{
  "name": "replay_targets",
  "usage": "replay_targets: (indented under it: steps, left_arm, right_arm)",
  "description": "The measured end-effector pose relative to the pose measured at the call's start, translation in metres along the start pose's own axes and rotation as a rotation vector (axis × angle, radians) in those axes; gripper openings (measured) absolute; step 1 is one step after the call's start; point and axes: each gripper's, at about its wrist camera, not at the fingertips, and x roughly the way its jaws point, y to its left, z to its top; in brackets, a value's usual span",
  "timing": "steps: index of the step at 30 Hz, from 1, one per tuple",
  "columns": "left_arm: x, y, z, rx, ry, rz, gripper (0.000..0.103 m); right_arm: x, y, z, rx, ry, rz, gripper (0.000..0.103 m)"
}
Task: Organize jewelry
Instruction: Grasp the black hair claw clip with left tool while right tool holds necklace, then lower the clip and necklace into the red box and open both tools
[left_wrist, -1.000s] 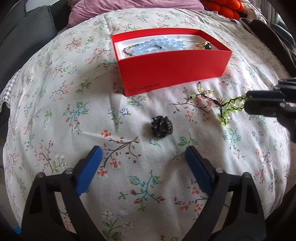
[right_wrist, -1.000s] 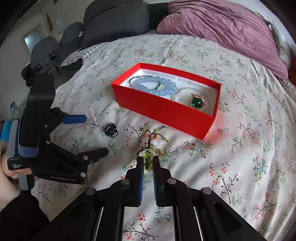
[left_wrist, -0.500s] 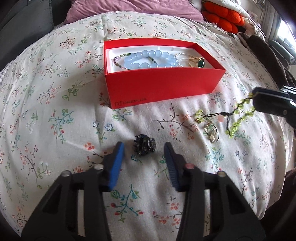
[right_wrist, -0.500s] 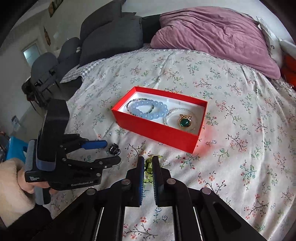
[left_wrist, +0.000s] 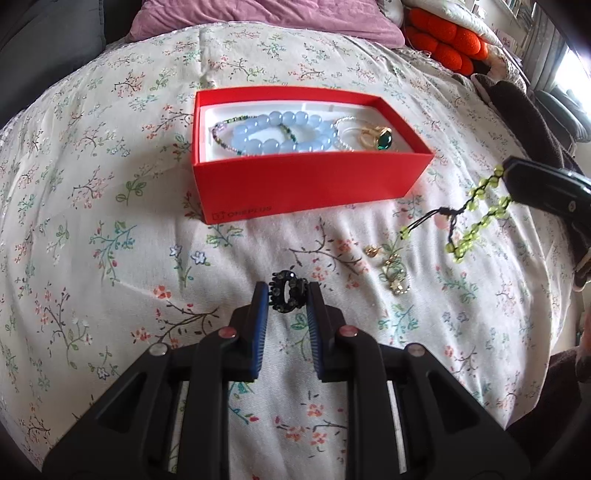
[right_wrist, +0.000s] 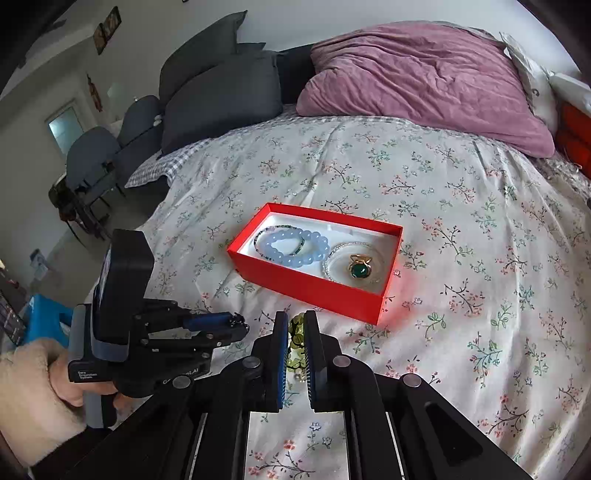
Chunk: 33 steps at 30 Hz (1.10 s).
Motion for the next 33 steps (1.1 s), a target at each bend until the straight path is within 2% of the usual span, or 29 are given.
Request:
replay_targets:
  steps: [10, 17, 26, 33]
  left_arm:
    - [-0.03, 0.002, 0.015, -0.04, -0.049, -0.033, 0.022]
    - [-0.048, 0.006, 0.031, -0.072, -0.121, -0.036, 0.022]
    - [-0.061, 0.003, 0.054, -0.085, -0.205, 0.012, 0.022]
    - [-0.045, 0.0, 0.07, -0.105, -0.214, 0.061, 0.022]
  right_arm:
    - [-0.008, -0.001, 0.01, 0.019, -0.029, 0.011, 0.008]
    - [-0.012, -0.001, 0.021, 0.034, -0.06, 0.011, 0.008]
    - [-0.019, 0.005, 0.044, 0.056, -0.135, 0.014, 0.008]
    - [-0.009, -0.001, 0.062, 0.101, -0.162, 0.022, 0.008]
